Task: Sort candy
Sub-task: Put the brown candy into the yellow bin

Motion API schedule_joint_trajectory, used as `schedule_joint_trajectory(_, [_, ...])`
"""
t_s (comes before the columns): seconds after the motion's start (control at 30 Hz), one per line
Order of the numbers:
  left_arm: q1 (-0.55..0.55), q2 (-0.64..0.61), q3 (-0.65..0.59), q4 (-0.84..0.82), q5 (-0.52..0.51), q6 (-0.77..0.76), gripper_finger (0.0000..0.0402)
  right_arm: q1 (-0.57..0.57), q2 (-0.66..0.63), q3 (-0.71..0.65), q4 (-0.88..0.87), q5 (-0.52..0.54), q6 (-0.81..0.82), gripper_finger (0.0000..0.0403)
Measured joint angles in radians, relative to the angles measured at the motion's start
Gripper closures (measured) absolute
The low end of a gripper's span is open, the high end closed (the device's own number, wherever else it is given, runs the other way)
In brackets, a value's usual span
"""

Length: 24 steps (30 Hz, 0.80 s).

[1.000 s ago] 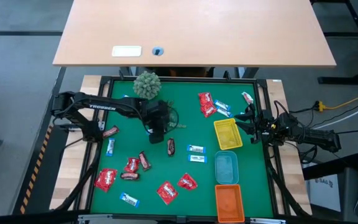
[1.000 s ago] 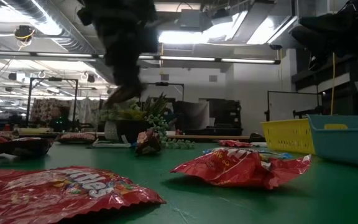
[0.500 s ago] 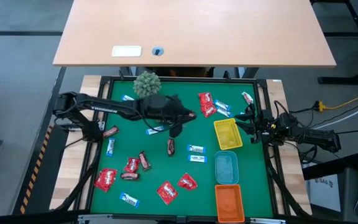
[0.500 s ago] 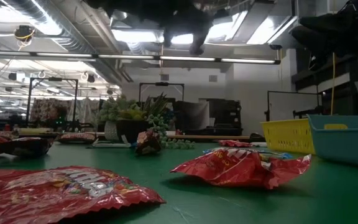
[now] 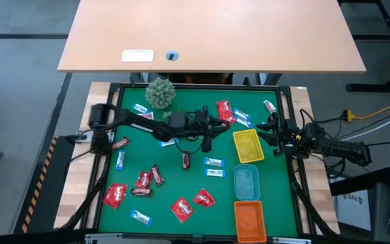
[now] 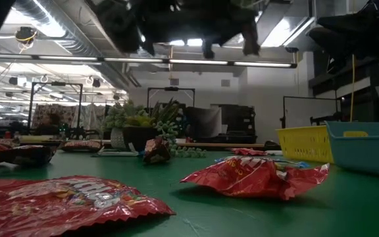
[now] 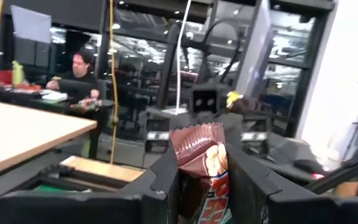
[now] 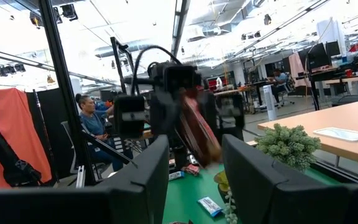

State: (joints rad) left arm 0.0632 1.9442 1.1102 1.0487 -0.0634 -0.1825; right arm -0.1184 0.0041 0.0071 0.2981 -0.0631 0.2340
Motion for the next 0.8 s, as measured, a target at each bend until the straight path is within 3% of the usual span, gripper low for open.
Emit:
schedule_joint_trajectory(0.2, [-0.008,0.161,0.169,-0.017,0.0,-0.023,0.0305,0.0,0.0,0.0,0.0,0.0,0.0,0.0253])
schedule_joint_trajectory(0.47, [-0.02,0.336,0.39,-0.193,0.002,-0.025,0.0305,0.0,0.0,0.0,0.054,0.0,0.0,0.0253])
schedule_joint_trajectory(0.8, [-0.021,0.401,0.451,-0.297,-0.002,-0.026,0.0296,0.0,0.0,0.0,0.121,0.0,-0.002,0.0253])
